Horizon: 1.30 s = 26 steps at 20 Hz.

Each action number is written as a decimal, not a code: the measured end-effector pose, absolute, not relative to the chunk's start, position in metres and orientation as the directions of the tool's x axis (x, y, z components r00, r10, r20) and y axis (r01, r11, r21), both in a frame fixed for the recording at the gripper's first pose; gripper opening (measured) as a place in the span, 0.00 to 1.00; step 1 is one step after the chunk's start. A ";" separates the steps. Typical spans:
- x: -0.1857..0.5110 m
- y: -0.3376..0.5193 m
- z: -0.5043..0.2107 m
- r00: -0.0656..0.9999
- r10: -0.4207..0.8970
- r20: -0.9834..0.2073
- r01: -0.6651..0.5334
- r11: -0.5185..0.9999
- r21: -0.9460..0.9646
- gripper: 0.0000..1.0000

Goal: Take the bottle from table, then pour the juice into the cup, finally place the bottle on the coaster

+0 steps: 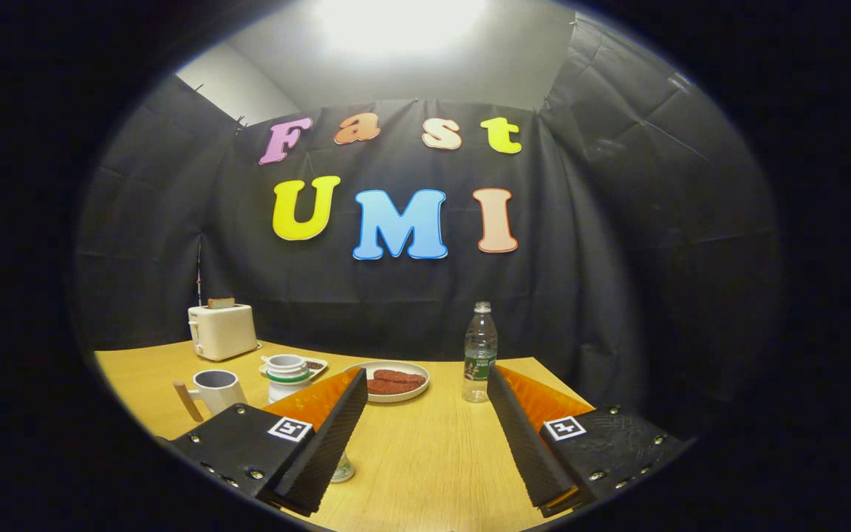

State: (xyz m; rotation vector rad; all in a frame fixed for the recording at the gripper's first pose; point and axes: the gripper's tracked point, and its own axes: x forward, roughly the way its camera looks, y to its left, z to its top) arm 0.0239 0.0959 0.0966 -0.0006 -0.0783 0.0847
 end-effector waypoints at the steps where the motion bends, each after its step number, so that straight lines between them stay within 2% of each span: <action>1: 0.021 0.106 0.096 0.993 0.096 0.068 -0.096 0.995 -0.007 0.98; 9: 0.026 0.187 0.051 0.984 0.178 -0.013 -0.179 0.983 -0.033 0.98; 17: 0.049 0.203 -0.001 0.978 0.168 -0.124 -0.167 0.986 0.021 0.99; 20: 0.054 0.204 -0.014 0.975 0.169 -0.142 -0.164 0.985 0.048 0.95; 21: 0.052 0.206 -0.016 0.975 0.167 -0.148 -0.159 0.985 0.064 0.91; 22: 0.056 0.205 -0.021 0.972 0.168 -0.163 -0.159 0.985 0.070 0.79; 26: 0.054 0.202 -0.025 0.972 0.141 -0.187 -0.139 0.990 0.023 0.71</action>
